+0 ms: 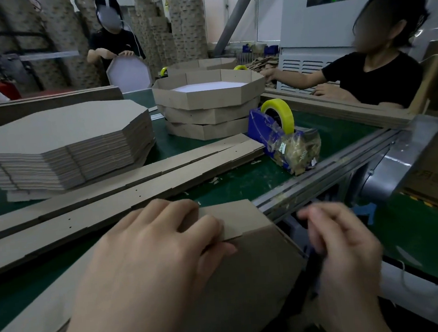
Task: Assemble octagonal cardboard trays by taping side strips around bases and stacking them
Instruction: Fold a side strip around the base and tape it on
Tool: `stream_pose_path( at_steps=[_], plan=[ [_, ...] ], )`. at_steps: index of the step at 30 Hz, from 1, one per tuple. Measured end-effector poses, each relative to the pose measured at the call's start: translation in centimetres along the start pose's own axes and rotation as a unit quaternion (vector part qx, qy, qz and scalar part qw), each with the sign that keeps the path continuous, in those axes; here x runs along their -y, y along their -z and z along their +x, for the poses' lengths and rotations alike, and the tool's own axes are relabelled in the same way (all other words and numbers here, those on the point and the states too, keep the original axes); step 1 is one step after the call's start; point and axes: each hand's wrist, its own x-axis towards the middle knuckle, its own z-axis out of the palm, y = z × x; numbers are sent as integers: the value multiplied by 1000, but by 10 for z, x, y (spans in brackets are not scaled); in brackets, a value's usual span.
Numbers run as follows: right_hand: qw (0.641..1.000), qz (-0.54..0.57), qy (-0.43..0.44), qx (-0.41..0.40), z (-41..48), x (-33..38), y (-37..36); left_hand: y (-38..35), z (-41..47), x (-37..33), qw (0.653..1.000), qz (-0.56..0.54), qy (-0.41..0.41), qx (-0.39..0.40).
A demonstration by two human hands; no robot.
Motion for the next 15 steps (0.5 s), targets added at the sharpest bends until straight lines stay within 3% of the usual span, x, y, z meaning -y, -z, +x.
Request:
stream_pose_path(
  at_steps=[2, 5, 11, 15],
  plan=[
    [996, -68, 34, 49, 7, -12, -3, -2, -4, 0, 1000, 6, -22, -8],
    [981, -111, -25, 160, 10, -31, -9, -3, -10, 1, 999, 22, -35, 9],
    [975, -85, 6, 207, 1, -25, -15, 9, 0, -12, 996, 39, 5, 86],
    [983, -35, -26, 179, 21, -20, 3, 20, 3, -16, 999, 14, 13, 44]
  ],
)
